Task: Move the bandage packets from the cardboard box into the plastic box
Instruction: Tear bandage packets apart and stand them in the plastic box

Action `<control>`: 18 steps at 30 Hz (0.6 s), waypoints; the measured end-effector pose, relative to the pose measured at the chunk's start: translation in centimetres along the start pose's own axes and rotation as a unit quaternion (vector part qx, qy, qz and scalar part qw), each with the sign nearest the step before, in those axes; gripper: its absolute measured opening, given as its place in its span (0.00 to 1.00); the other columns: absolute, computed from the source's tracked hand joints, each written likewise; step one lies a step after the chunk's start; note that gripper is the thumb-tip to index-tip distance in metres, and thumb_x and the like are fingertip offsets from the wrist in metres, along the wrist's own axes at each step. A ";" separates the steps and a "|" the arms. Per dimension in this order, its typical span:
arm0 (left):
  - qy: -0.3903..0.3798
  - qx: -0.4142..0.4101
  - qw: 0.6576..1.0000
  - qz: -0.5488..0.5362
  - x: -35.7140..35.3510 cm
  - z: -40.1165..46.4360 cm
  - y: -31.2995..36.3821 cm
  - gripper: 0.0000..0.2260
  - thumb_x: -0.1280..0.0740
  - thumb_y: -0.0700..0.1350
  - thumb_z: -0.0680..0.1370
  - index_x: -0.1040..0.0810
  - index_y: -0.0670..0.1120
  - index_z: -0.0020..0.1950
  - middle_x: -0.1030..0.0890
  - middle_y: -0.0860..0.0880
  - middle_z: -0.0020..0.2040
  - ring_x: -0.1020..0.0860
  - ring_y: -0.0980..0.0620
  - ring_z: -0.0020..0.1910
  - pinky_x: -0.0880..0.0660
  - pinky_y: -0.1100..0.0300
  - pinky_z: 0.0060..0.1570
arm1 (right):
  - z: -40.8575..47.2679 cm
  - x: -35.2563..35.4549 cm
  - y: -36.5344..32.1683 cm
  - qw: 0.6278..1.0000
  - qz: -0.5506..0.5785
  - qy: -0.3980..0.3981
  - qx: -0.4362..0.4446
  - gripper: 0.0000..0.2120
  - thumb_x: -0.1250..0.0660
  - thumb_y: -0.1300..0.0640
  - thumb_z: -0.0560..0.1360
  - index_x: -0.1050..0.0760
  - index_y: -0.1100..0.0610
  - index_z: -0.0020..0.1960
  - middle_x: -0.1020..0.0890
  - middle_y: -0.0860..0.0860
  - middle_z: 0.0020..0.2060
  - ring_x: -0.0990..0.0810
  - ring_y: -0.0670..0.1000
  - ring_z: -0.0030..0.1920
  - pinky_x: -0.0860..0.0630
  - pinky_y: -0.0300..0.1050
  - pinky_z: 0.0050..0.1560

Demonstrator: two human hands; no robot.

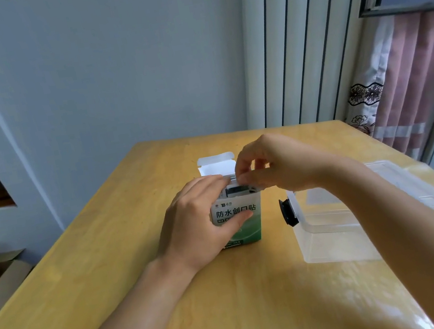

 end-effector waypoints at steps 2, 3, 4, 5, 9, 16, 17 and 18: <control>0.001 0.013 1.000 -0.007 0.1 0.0 -0.1 0.29 0.27 0.62 0.72 0.20 0.46 0.66 0.18 0.54 0.61 0.24 0.57 0.62 0.27 0.62 0.63 | -0.1 0.9 0.1 0.999 0.003 0.032 0.001 0.05 0.33 0.55 0.79 0.22 0.50 0.45 0.17 0.44 0.41 0.19 0.46 0.40 0.27 0.35 0.35; 0.003 0.020 1.000 -0.014 0.1 0.0 -0.1 0.28 0.29 0.63 0.72 0.21 0.46 0.66 0.18 0.54 0.61 0.24 0.57 0.61 0.26 0.62 0.62 | -0.1 1.3 0.1 0.999 0.005 0.048 -0.001 0.05 0.34 0.55 0.80 0.22 0.50 0.46 0.19 0.43 0.40 0.20 0.44 0.39 0.28 0.35 0.35; 0.006 0.026 0.999 -0.020 0.1 0.0 -0.2 0.27 0.30 0.63 0.74 0.21 0.46 0.65 0.18 0.55 0.59 0.23 0.57 0.59 0.25 0.62 0.59 | -0.2 1.5 0.1 0.998 0.012 0.060 -0.005 0.05 0.35 0.55 0.81 0.23 0.50 0.47 0.20 0.41 0.39 0.21 0.42 0.37 0.28 0.34 0.34; 0.009 0.031 0.999 -0.027 0.2 0.1 -0.3 0.25 0.31 0.63 0.75 0.21 0.46 0.63 0.18 0.55 0.57 0.23 0.57 0.57 0.24 0.61 0.57 | -0.2 1.7 0.2 0.998 0.022 0.065 -0.010 0.05 0.37 0.56 0.81 0.24 0.50 0.47 0.21 0.41 0.37 0.22 0.40 0.34 0.29 0.32 0.32; 0.038 0.044 0.995 -0.076 0.2 0.0 -0.3 0.18 0.36 0.58 0.80 0.20 0.44 0.56 0.18 0.53 0.51 0.22 0.54 0.51 0.23 0.56 0.49 | -0.4 2.1 0.0 0.995 0.067 0.079 -0.014 0.07 0.40 0.56 0.83 0.26 0.53 0.47 0.21 0.47 0.32 0.25 0.39 0.26 0.31 0.32 0.27; 0.081 0.151 0.962 -0.213 -0.1 0.0 -1.2 0.07 0.31 0.49 0.80 0.17 0.46 0.49 0.14 0.54 0.46 0.16 0.53 0.48 0.19 0.47 0.46 | -0.4 1.5 0.1 0.960 0.278 0.026 -0.032 0.11 0.39 0.55 0.83 0.26 0.62 0.47 0.15 0.53 0.39 0.16 0.52 0.36 0.19 0.46 0.34; 0.085 0.166 0.955 -0.229 -0.1 -0.1 -1.1 0.06 0.30 0.47 0.80 0.17 0.47 0.47 0.14 0.55 0.44 0.16 0.54 0.46 0.19 0.48 0.46 | -0.3 1.3 0.1 0.952 0.302 0.017 -0.035 0.12 0.37 0.53 0.82 0.26 0.62 0.47 0.15 0.57 0.42 0.15 0.54 0.39 0.17 0.48 0.37; 0.088 0.178 0.951 -0.236 0.0 0.0 -0.9 0.05 0.30 0.46 0.80 0.17 0.47 0.46 0.14 0.55 0.43 0.16 0.54 0.44 0.19 0.49 0.45 | -0.4 1.3 -0.1 0.948 0.316 0.007 -0.035 0.14 0.35 0.50 0.79 0.25 0.62 0.48 0.15 0.59 0.44 0.14 0.56 0.41 0.16 0.49 0.39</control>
Point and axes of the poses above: each hand's wrist, its own z-axis towards the middle knuckle, its own x-axis out of the back of the hand, y = z × x, the point moved 7 cm from there along z, towards the middle knuckle
